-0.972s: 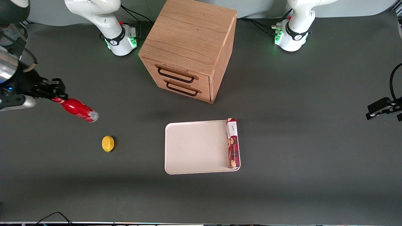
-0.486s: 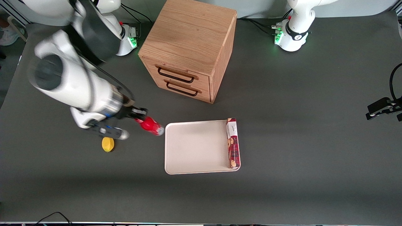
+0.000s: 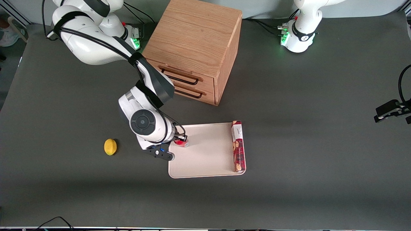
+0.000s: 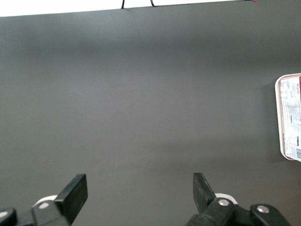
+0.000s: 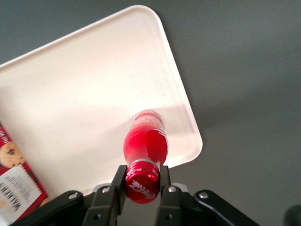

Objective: Place coke bottle on tray
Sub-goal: 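Stand the bottle upright on the tray and open the right gripper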

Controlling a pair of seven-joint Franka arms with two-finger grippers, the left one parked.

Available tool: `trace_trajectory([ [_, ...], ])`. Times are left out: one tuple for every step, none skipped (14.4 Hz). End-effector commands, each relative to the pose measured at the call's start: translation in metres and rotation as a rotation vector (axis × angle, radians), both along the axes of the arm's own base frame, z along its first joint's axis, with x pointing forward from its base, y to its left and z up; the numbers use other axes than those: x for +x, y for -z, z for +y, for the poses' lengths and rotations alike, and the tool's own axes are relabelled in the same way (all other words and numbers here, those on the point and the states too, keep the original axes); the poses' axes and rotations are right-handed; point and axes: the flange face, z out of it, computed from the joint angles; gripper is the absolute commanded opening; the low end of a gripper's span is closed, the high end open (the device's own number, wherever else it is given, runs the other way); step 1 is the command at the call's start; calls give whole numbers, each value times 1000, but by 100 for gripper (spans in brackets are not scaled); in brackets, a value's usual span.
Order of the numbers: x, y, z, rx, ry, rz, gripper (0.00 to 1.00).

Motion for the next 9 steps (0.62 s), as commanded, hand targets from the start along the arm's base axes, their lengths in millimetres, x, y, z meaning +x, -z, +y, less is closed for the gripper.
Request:
trace_trajectory([
  [-5, -9, -2, -28, 17, -28, 100],
  [-4, -19, -2, -24, 19, -38, 100],
  [-3, -32, -5, -22, 22, -54, 100],
  [-4, -50, -8, -23, 19, -71, 100],
  [-7, -69, -12, -35, 17, -80, 100],
  [-11, -95, -18, -45, 18, -101, 100],
  [-16, -125, -25, -59, -2, -120, 100],
  [-18, -155, -43, -73, -46, -128, 100],
  [-24, -187, -59, -88, -94, -135, 100],
])
